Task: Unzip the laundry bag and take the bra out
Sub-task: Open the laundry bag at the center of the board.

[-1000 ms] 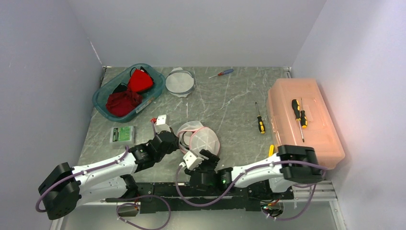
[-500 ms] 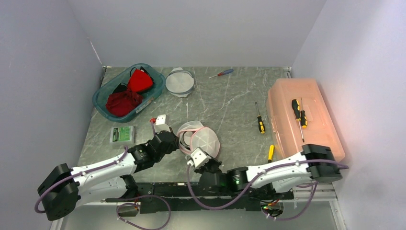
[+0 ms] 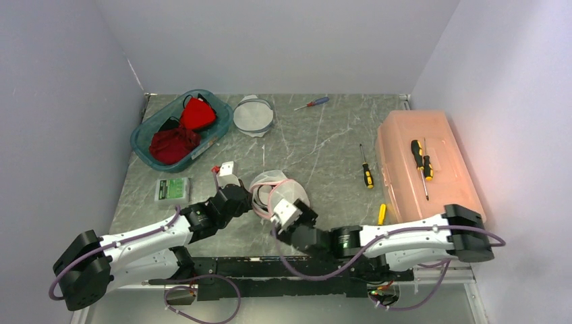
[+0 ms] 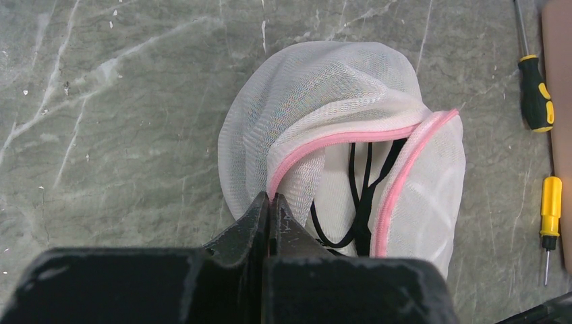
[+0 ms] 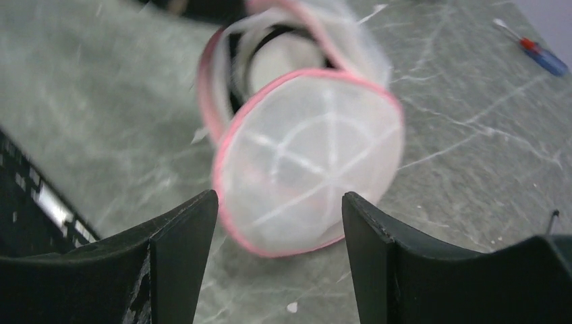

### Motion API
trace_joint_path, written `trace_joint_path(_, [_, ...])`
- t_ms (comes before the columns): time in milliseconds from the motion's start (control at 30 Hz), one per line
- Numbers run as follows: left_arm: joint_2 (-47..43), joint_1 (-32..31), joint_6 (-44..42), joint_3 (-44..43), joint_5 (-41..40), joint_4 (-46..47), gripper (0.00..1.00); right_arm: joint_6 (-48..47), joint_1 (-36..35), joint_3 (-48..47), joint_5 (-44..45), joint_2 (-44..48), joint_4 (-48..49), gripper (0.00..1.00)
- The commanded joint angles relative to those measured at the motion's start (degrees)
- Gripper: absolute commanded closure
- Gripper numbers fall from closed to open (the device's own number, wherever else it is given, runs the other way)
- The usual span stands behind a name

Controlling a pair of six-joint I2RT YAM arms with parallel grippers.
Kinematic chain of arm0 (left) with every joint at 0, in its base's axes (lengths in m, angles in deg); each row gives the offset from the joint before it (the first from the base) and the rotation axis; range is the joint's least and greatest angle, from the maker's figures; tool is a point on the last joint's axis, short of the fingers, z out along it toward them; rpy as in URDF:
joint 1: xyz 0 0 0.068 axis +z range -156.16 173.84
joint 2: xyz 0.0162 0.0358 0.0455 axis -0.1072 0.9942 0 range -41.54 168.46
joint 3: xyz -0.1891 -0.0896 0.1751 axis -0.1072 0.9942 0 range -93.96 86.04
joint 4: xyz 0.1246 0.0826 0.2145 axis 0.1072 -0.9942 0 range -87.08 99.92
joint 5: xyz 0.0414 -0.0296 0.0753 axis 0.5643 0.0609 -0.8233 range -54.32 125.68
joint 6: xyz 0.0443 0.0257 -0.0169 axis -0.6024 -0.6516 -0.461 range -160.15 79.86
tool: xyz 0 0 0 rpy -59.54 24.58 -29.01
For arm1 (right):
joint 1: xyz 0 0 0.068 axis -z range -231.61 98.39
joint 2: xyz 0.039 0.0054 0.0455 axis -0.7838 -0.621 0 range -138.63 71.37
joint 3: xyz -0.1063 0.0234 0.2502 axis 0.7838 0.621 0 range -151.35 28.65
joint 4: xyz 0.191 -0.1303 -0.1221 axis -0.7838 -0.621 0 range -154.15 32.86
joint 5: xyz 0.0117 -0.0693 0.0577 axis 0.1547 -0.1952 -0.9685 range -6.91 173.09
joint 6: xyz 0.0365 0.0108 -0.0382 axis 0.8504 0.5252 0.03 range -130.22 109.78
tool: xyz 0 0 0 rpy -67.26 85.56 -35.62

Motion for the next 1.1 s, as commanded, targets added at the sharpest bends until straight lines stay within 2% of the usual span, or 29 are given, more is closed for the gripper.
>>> trace_joint_path(0, [0.45, 0.24, 0.40, -2.32, 0.80, 0.98, 0.97, -1.83, -4.29, -0.06, -0.74, -6.36, -2.16, 0.28])
trace_joint_path(267, [0.51, 0.19, 1.07, -2.10, 1.00, 0.30, 0.97, -1.21, -5.86, -0.41, 2.71, -14.43, 1.58, 0.28])
trace_joint_path(400, [0.37, 0.21, 1.29, -1.80, 1.02, 0.40, 0.97, 1.53, -5.74, -3.10, 9.56, -22.26, 0.49, 0.31])
trace_joint_path(467, [0.30, 0.28, 1.33, -1.71, 1.08, 0.33, 0.97, 3.91, -5.74, -3.98, 13.39, -23.54, -0.20, 0.39])
trace_joint_path(600, [-0.45, 0.21, 1.24, -1.42, 0.86, -0.50, 0.97, 5.73, -5.96, -3.11, 15.31, -17.51, -0.31, 0.73])
trace_joint_path(633, [-0.77, 0.22, 1.13, -1.25, 0.62, -0.51, 0.97, 5.52, -5.92, -2.87, 15.19, -15.74, -0.32, 0.78])
trace_joint_path(700, [-1.12, 0.28, 0.99, -1.00, 0.43, -0.39, 0.97, 4.21, -5.91, -2.16, 12.98, -12.33, -1.50, 0.87])
trace_joint_path(767, [-1.09, 0.28, 0.70, -0.96, 0.31, -0.09, 0.97, 2.63, -6.00, -1.60, 10.28, -9.15, -1.74, 0.90])
trace_joint_path(833, [-0.79, 0.33, 0.61, -1.05, 0.18, 0.09, 0.97, 2.45, -5.88, -1.71, 8.91, -6.16, -3.27, 1.00])
trace_joint_path(900, [-0.78, 0.29, 0.72, -1.09, -0.10, 0.02, 0.97, 3.35, -3.81, -2.57, 5.74, -2.88, -5.19, 1.00])
trace_joint_path(1067, [-1.98, 0.38, 0.38, -0.81, -1.57, 0.26, 0.97, 8.69, 11.89, -1.14, -15.52, 7.74, -2.65, 1.00])
